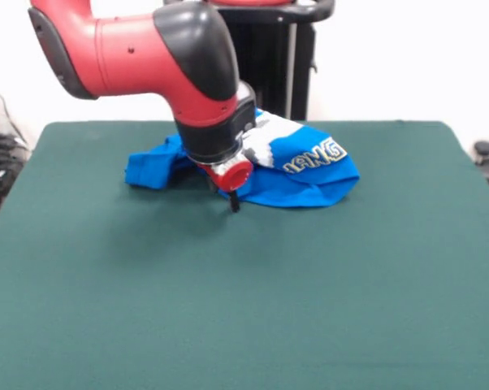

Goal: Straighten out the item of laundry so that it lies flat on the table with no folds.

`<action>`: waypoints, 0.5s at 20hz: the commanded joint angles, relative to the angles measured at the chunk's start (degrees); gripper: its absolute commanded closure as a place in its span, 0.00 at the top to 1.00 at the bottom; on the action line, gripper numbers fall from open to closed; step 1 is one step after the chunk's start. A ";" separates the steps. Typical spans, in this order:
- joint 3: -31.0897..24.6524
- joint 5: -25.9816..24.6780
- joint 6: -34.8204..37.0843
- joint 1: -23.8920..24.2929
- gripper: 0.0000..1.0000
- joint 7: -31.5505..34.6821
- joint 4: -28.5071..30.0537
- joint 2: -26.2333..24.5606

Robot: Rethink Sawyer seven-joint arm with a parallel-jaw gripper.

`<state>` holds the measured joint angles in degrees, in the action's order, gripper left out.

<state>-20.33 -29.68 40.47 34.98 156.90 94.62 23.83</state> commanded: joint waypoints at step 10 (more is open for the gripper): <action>-11.59 2.64 12.74 2.99 1.00 -20.71 4.26 -6.50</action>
<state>-24.78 -28.91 43.93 39.76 154.02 94.52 21.95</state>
